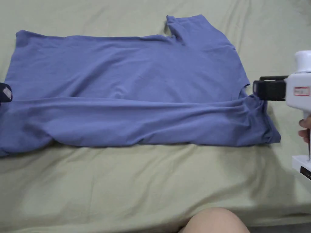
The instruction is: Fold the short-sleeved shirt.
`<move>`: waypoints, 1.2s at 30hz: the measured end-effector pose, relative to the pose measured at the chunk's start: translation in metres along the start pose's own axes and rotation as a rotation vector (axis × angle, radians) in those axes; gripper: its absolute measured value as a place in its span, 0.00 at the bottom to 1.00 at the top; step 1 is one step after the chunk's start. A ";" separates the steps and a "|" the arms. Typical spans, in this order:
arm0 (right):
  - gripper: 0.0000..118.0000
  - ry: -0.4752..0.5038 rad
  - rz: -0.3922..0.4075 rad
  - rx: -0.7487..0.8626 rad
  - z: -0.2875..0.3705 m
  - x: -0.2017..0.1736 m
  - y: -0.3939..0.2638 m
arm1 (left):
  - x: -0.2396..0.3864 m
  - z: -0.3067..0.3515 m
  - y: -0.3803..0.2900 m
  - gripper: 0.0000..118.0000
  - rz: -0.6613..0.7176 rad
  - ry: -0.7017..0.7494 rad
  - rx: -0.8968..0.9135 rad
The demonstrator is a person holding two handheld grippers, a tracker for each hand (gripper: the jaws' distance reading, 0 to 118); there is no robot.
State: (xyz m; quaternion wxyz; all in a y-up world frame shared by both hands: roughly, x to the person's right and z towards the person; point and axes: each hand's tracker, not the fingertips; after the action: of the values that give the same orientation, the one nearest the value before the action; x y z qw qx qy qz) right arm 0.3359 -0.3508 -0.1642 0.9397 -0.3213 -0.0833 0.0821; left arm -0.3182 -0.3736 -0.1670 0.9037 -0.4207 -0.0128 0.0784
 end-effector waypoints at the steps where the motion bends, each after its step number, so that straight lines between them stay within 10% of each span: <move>1: 0.94 -0.019 -0.007 0.062 0.015 0.006 0.000 | 0.001 0.017 -0.005 1.00 0.009 -0.014 0.037; 4: 0.88 0.011 -0.049 0.123 0.069 0.016 -0.013 | 0.006 0.074 -0.030 0.98 -0.023 0.025 0.179; 5: 0.72 0.068 -0.055 0.114 0.088 0.016 -0.023 | 0.011 0.096 -0.046 0.89 -0.048 0.030 0.240; 6: 0.23 0.123 -0.055 0.112 0.104 0.014 -0.035 | 0.017 0.116 -0.064 0.58 -0.068 0.051 0.343; 7: 0.03 0.157 -0.044 0.128 0.120 0.007 -0.046 | 0.023 0.133 -0.082 0.19 -0.081 0.079 0.414; 8: 0.03 0.131 -0.036 0.125 0.134 -0.002 -0.061 | 0.032 0.145 -0.100 0.00 -0.109 0.115 0.450; 18: 0.03 0.218 -0.121 -0.026 0.176 -0.045 -0.133 | 0.035 0.092 -0.142 0.00 -0.092 0.051 0.248; 19: 0.03 0.217 -0.121 -0.030 0.177 -0.046 -0.131 | 0.032 0.084 -0.134 0.07 -0.063 0.035 0.241; 20: 0.03 0.216 -0.124 -0.033 0.179 -0.047 -0.128 | 0.028 0.071 -0.126 0.34 -0.022 0.000 0.207; 21: 0.03 0.218 -0.132 -0.028 0.181 -0.047 -0.125 | 0.027 0.061 -0.119 0.82 0.011 0.005 0.166; 22: 0.03 0.226 -0.142 -0.021 0.179 -0.044 -0.121 | 0.025 0.049 -0.114 0.91 0.023 0.016 0.123; 24: 0.03 0.229 -0.148 -0.010 0.178 -0.045 -0.114 | 0.023 0.029 -0.109 0.86 0.012 0.026 0.057; 27: 0.03 0.220 -0.147 -0.002 0.172 -0.042 -0.107 | 0.032 0.014 -0.113 0.53 -0.094 0.136 0.009; 29: 0.03 0.220 -0.146 -0.003 0.167 -0.043 -0.103 | 0.045 0.029 -0.112 0.03 -0.144 0.136 0.094; 36: 0.05 0.232 -0.095 -0.048 0.124 -0.043 -0.102 | 0.054 0.042 -0.113 0.03 -0.230 0.157 0.097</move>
State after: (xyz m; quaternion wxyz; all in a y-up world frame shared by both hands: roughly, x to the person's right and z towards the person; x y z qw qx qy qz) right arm 0.2785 -0.3657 -0.0090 0.9379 -0.3469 0.0087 -0.0022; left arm -0.2541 -0.4050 -0.0558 0.9243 -0.3769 0.0134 -0.0584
